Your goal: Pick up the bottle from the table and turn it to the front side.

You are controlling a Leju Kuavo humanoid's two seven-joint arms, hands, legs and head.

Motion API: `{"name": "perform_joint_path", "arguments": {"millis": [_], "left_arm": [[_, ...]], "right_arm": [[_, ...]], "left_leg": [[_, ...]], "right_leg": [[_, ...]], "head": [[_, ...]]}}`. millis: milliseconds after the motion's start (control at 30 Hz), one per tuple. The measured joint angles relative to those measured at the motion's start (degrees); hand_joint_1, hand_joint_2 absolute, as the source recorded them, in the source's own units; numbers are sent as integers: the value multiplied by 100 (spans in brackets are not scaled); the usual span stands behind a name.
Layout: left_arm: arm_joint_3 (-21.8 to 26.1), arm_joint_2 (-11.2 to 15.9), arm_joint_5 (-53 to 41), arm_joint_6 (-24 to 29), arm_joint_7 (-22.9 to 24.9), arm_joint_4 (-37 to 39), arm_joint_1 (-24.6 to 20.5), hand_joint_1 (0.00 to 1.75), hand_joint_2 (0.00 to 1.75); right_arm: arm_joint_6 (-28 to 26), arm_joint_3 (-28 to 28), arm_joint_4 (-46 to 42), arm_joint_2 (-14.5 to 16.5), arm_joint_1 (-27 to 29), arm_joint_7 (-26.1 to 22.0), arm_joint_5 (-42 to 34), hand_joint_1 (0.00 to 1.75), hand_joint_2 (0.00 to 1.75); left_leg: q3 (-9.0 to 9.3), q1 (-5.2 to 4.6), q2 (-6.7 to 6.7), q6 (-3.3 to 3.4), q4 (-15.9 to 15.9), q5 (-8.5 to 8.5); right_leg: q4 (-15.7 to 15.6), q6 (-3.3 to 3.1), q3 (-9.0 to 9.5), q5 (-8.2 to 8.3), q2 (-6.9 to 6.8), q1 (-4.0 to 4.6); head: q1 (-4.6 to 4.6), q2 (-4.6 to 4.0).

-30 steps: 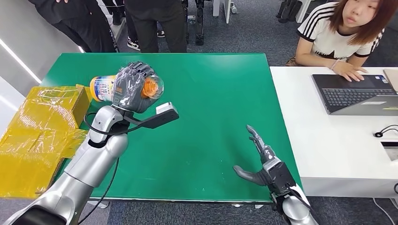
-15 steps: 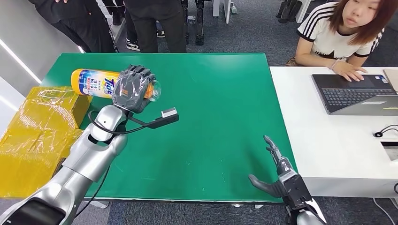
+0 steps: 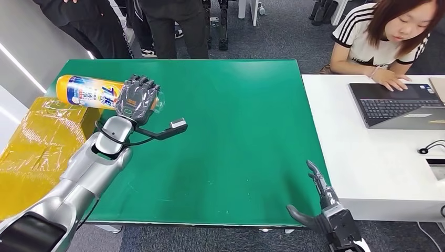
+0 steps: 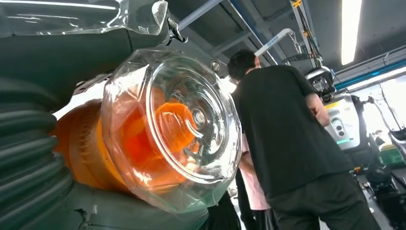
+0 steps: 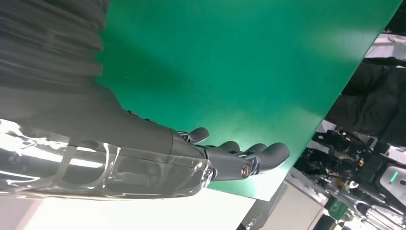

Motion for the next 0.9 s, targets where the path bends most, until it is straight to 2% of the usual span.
{"name": "perform_joint_path", "arguments": {"millis": [200,433,633,900], "left_arm": [[-3,156,-239,-279,313,68,41,175,175],[72,610,-533,-715,765,101,279,175,175],[216,909,-610,-1034,955,181,536,175,175],[330,1095,-386,-985,670,287,965,175,175]], "right_arm": [[-38,-55,-111,-12,141,21,13,0,175],[-130,-119,-282,-21,372,41,81,0,175],[-217,-169,-419,-19,548,67,175,0,175],[-200,-208,-553,-19,657,103,216,0,175]], "left_leg": [[-1,-1,3,0,0,-1],[-1,1,6,-1,-4,-2],[-1,1,6,-2,-6,-2],[-1,0,6,-1,-6,-2]], "right_leg": [[1,0,1,0,4,-1],[2,-4,-1,-4,7,1],[2,-3,-1,-7,6,0],[1,-2,-1,-7,5,-1]], "head": [[1,0],[0,0],[1,0],[0,0]]}}
